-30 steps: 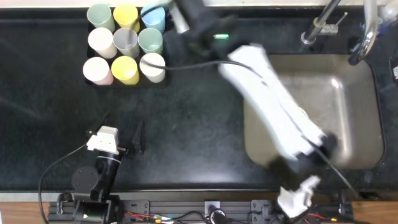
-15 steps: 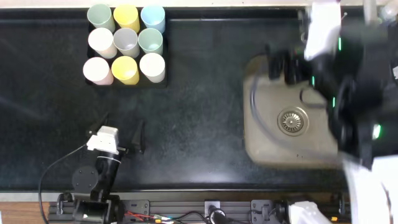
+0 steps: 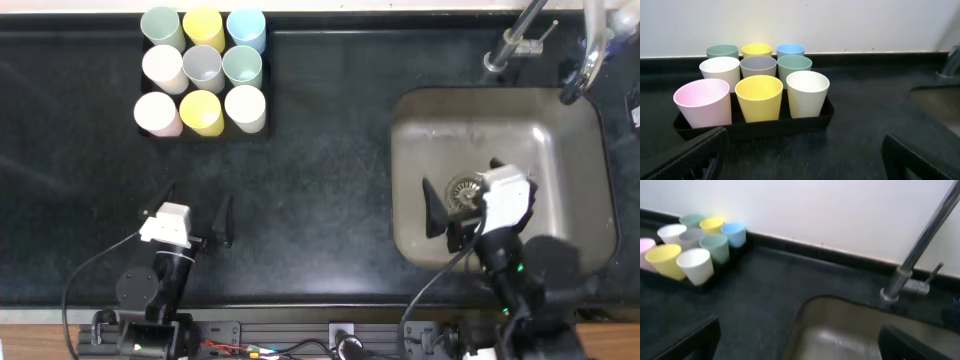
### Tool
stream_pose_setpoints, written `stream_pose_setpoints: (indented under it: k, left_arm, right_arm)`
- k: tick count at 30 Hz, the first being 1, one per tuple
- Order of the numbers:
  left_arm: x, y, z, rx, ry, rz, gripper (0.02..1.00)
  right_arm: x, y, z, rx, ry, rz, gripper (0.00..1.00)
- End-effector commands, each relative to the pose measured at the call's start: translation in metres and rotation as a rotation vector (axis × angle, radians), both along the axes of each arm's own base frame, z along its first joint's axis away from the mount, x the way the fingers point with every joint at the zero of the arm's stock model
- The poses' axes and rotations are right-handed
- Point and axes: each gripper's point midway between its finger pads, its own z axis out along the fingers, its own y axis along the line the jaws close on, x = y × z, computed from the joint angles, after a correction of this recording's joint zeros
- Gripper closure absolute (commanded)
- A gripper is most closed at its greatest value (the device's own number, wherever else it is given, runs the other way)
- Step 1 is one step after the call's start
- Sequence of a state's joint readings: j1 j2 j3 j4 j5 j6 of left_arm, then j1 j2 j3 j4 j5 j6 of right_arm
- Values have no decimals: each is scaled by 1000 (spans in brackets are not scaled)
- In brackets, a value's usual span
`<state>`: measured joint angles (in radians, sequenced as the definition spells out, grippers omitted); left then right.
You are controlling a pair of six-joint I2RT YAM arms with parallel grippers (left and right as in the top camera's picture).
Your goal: Store Cups
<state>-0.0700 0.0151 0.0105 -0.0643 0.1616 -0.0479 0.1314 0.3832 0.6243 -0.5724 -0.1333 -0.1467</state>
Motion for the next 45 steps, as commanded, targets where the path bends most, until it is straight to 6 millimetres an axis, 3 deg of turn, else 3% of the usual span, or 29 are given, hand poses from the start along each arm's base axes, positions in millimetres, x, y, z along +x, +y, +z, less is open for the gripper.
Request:
stream_pose_setpoints:
  k: [1, 4, 8, 14, 19, 27, 31, 45]
  left_arm:
    - [-1, -1, 1, 17, -10, -7, 20]
    - [-1, -1, 1, 17, -10, -7, 20]
    - [-1, -1, 1, 17, -10, -7, 18]
    - [-1, -1, 1, 17, -11, -7, 18]
    - [-1, -1, 1, 17, -11, -7, 18]
    - [-1, -1, 1, 17, -11, -7, 18]
    - [-1, -1, 1, 17, -11, -7, 20]
    - [-1, -1, 1, 17, -11, -7, 18]
  right_arm:
    - [-5, -5, -28, -3, -42, -21, 3]
    - [-6, -7, -50, -3, -61, -36, 3]
    - [-4, -7, -65, 3, -102, -35, 3]
    - [3, -7, -68, 26, -231, -40, 3]
    - [11, -5, -67, 142, -324, -46, 3]
    - [14, -12, -72, 140, -310, -93, 3]
    - [14, -12, -93, 125, -229, -97, 3]
    - [14, -12, -92, 125, -232, -96, 3]
